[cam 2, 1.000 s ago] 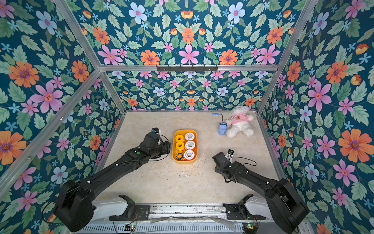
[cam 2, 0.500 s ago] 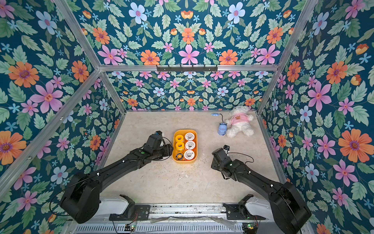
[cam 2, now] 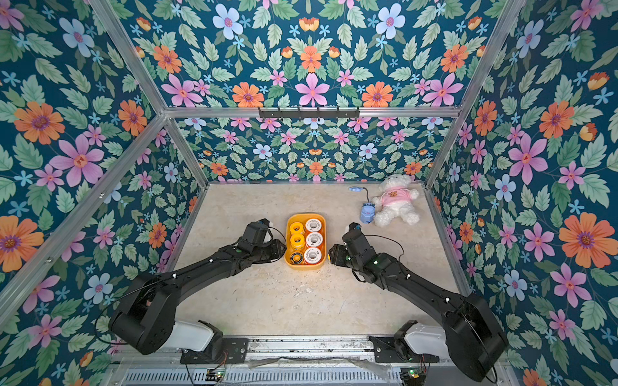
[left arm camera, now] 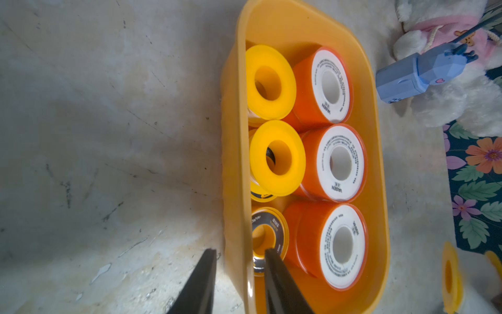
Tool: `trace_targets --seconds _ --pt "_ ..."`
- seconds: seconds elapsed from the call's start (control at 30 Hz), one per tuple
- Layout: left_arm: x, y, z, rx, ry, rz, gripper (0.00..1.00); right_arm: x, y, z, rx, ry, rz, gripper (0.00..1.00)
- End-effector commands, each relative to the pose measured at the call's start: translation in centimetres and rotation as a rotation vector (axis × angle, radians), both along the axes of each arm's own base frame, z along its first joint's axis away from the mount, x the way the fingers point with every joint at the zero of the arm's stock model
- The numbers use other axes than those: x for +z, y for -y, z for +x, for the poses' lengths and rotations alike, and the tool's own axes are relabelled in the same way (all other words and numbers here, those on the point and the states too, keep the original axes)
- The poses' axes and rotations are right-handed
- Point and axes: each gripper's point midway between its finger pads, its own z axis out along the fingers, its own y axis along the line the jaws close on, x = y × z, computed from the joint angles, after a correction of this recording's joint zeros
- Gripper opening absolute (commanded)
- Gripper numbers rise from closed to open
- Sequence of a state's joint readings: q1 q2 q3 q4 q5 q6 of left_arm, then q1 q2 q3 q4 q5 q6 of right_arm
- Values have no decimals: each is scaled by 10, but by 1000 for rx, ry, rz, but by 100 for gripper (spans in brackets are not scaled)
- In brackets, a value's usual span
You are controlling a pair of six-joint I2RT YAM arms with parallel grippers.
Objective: Put the sealing tape into the storage box
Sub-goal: Pick up the sealing tape at the center of the board, then place the sealing tape in the storage box.
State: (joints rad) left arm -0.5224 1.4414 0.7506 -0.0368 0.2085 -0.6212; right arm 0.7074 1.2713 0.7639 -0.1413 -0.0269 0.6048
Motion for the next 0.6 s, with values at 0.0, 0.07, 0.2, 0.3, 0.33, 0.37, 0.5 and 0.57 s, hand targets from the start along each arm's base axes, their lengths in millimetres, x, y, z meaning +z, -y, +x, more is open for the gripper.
trace_targets --seconds 0.0,0.07,0.2,0.3,0.33,0.37,0.5,0.57 --pt "2 7 1 -20 3 -39 29 15 -27 4 90 47 26 62" --pt "1 10 1 -27 0 -51 24 17 -40 6 118 54 25 62" --pt "0 11 0 -27 -4 -61 17 24 -65 13 171 69 34 62" --pt "-1 12 0 -28 -8 -66 9 25 -80 17 200 73 42 62" --pt "-1 13 -1 -31 -9 -71 7 25 -85 18 211 74 43 62" --pt "-1 13 -1 -34 -9 -75 6 24 -88 19 217 71 42 62" --pt "-2 15 -2 -40 -14 -87 5 21 -103 22 250 66 33 62" --pt "-2 15 -2 -37 -15 -88 5 19 -109 23 261 62 29 62"
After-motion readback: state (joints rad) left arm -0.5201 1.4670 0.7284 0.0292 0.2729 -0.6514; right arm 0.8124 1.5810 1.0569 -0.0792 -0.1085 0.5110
